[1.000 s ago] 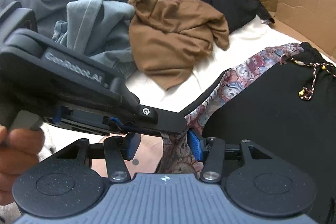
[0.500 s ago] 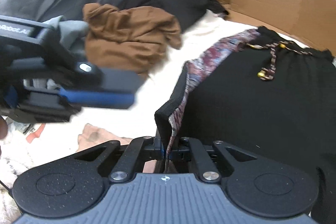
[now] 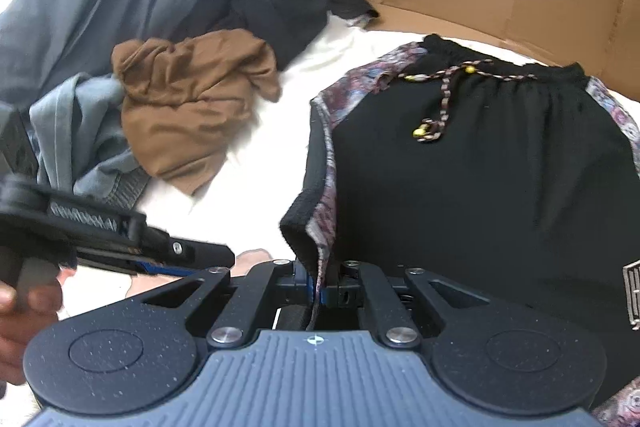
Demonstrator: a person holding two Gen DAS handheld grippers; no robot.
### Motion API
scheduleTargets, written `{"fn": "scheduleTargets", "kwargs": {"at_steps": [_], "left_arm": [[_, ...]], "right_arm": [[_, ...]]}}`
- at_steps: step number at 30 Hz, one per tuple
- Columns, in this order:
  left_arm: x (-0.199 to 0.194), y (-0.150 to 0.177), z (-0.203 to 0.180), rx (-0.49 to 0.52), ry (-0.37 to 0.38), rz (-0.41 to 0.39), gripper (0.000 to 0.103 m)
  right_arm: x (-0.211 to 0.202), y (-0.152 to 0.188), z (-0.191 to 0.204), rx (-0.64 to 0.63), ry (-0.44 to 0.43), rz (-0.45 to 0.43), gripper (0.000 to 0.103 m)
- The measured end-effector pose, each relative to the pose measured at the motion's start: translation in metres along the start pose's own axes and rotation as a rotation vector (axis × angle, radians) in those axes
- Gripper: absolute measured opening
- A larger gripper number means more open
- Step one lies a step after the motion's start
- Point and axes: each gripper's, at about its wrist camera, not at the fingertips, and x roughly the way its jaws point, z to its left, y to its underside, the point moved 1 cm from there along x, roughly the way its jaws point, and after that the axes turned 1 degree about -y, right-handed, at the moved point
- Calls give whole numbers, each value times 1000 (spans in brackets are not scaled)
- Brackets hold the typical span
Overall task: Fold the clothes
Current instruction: 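Fold the lifted leg over the other leg with the left gripper while the right gripper holds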
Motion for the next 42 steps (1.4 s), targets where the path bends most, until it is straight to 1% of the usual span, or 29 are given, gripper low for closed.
{"fn": "scheduleTargets", "kwargs": {"at_steps": [2,7,12,15,19,20,22,24,26,30,34,37,39,42], "left_arm": [[5,-2,-8,27,-28,25,33],[15,-15,-28,34,-50,81,33],[21,-30,-64,74,-93,136,34],[18,-42,-82,56,-91,149,34],[11,-54,-107,71,-129,168,35],[9,-57,-113,59,-138,171,35],[3,-60,-123,25,-128,179,36],[-1,-62,-133,1,-122,191,40],[-3,-64,-144,-2,-144,201,40],[-3,-68,-171,35,-173,233,41],[2,-68,-196,83,-191,255,43],[13,-65,-212,111,-209,278,43],[26,-62,-223,129,-219,292,43],[45,-54,-233,153,-240,320,43]], "right_arm": [[-9,-6,-9,5,3,4,1],[-34,-19,-27,17,17,27,1],[-58,-32,-44,10,40,33,1],[-74,-39,-56,25,44,28,1],[-96,-45,-74,48,53,17,1],[-103,-46,-78,56,54,11,1],[-113,-47,-86,65,53,6,1],[-121,-47,-91,31,53,17,1],[-128,-47,-97,5,52,28,1],[-138,-48,-114,-24,47,49,1],[-139,-46,-131,-56,27,103,1],[-141,-42,-145,-63,6,136,1],[-143,-40,-158,-55,6,147,1],[-142,-36,-173,-87,2,172,1]]}}
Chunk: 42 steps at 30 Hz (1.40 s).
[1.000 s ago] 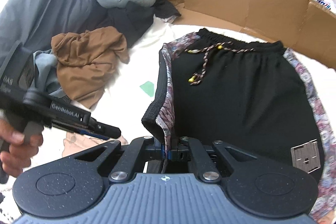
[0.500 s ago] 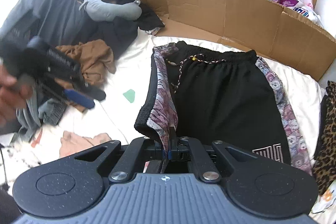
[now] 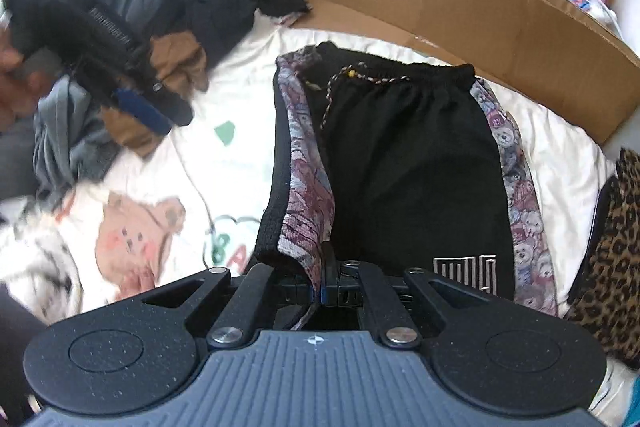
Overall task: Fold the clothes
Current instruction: 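Fold the lifted leg over the other leg with the left gripper while the right gripper holds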
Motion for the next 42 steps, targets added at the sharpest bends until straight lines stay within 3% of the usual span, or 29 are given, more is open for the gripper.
{"fn": "scheduleTargets", "kwargs": {"at_steps": [9,18,20,23,35,42], "left_arm": [[49,-4,-15,60,-16,69,43],[109,18,-4,138,-11,140,43],[122,28,-4,182,-11,155,43],[139,44,-4,235,22,180,43],[188,86,18,220,77,200,45],[201,108,30,241,99,222,48]], "right_arm": [[3,21,-52,-23,-49,54,1],[7,63,-114,83,-56,10,0],[10,76,-122,53,-49,-7,1],[14,101,-142,102,-54,-45,0],[39,172,-201,407,-45,-196,0],[58,206,-219,516,-29,-197,0]]}}
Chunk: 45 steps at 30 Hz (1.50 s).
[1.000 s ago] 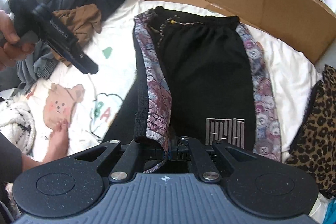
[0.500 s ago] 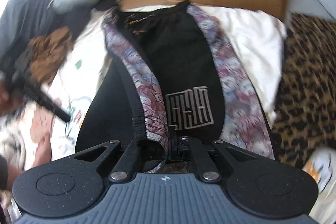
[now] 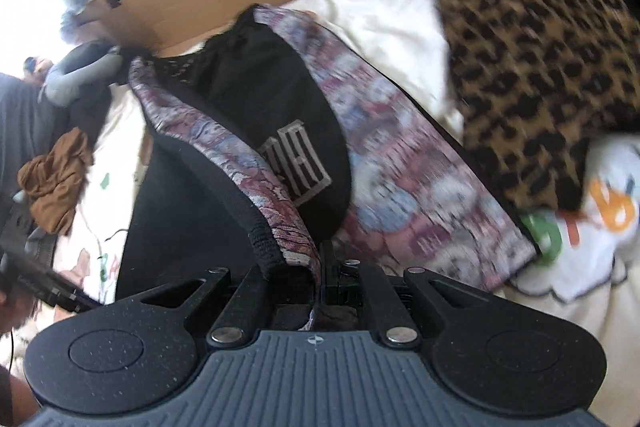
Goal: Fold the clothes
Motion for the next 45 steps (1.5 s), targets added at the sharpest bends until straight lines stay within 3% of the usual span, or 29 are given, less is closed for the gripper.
{"fn": "scheduleTargets", "kwargs": {"at_steps": [8,16,17,18,20,27,32,34,35,36,38,45], "left_arm": [[21,16,-1,14,122,8,52],[47,27,4,18,180,-30,51],[49,28,2,22,201,-41,46],[52,30,-5,28,221,-53,28],[50,29,-9,37,245,-57,2],[53,23,-27,34,357,-62,2],[66,23,-23,19,294,-39,3],[68,23,-21,14,275,-33,10],[69,23,-21,12,268,-30,18],[70,23,-21,12,270,-33,30],[72,21,-21,12,273,-38,38],[86,22,-31,42,283,-22,38]], "right_arm": [[4,13,-25,75,59,2,0],[-2,16,-33,99,69,-4,0],[-2,16,-35,106,71,-4,0],[-4,16,-37,113,75,-6,0],[-7,17,-40,127,79,-16,0],[-19,8,-54,191,77,-64,0],[-8,8,-69,218,122,-45,7],[-10,9,-71,209,133,-49,10],[-11,9,-71,202,135,-58,21],[-13,9,-71,186,146,-66,24],[-18,8,-70,153,161,-86,28],[-28,4,-73,120,163,-148,30]]}}
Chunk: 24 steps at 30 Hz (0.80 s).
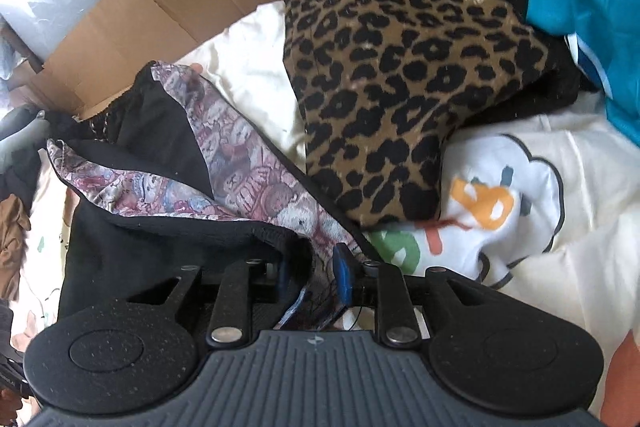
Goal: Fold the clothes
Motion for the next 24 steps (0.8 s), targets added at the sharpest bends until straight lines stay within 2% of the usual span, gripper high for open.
{"fn": "scheduleTargets", "kwargs": {"at_steps": [8,10,12,13,15,17,24], "left_arm": [[11,6,3,-28,14,22,33],[12,5,3,-38,23,24,25],[12,5,5,-56,45,36,4],[12,5,6,-66,61,43,6],[8,4,6,-66,91,53,5],[4,4,3,-25,79,59,4],[-2,0,0,2,56,56,4]], "right_arm": [[-2,-1,8,-50,-26,-38,30],[-2,-1,8,-51,-31,-47,30],[-2,-3,6,-29,-45,-55,13],[-3,-4,3,-3,-56,-55,2],[-5,-5,0,17,-57,-60,2],[-7,-5,0,4,-36,-62,1],[-5,1,-7,50,13,-19,0]]}}
